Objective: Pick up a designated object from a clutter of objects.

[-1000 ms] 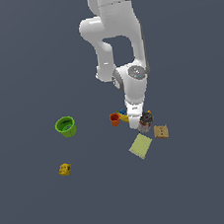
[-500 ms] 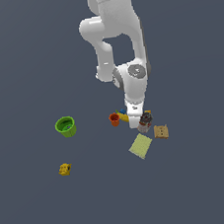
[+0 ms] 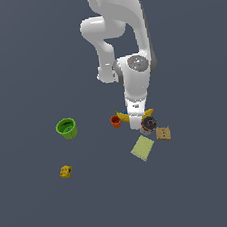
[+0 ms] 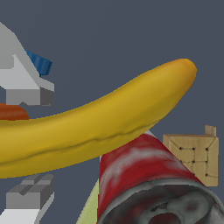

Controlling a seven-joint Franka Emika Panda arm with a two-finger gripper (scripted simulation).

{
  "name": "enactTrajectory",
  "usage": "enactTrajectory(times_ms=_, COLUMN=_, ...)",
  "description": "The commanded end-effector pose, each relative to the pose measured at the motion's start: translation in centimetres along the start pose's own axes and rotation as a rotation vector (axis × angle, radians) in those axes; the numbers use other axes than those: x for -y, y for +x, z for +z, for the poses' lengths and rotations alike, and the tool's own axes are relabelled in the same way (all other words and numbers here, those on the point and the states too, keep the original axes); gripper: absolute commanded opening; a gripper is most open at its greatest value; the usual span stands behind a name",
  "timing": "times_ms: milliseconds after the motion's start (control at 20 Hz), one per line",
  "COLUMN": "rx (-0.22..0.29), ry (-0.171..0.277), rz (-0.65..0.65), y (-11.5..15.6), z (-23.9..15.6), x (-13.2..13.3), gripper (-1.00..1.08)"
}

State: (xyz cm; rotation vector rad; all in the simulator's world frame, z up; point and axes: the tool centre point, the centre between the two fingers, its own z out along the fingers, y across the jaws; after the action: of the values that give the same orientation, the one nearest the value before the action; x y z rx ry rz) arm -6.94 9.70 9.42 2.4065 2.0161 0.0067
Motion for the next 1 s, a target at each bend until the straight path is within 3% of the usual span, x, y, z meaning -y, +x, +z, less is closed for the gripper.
enactTrajectory(times_ms=0, rx=-0.002, ry=-0.002, rz=-0.001, y=-0.2, z=-2.1, x=-1.1, gripper=-1.00)
enactTrajectory(times_ms=950, rx=-0.003, ry=0.002, rz=-0.004, y=-2.5, z=-18.3, x=-10.3, gripper=-1.00)
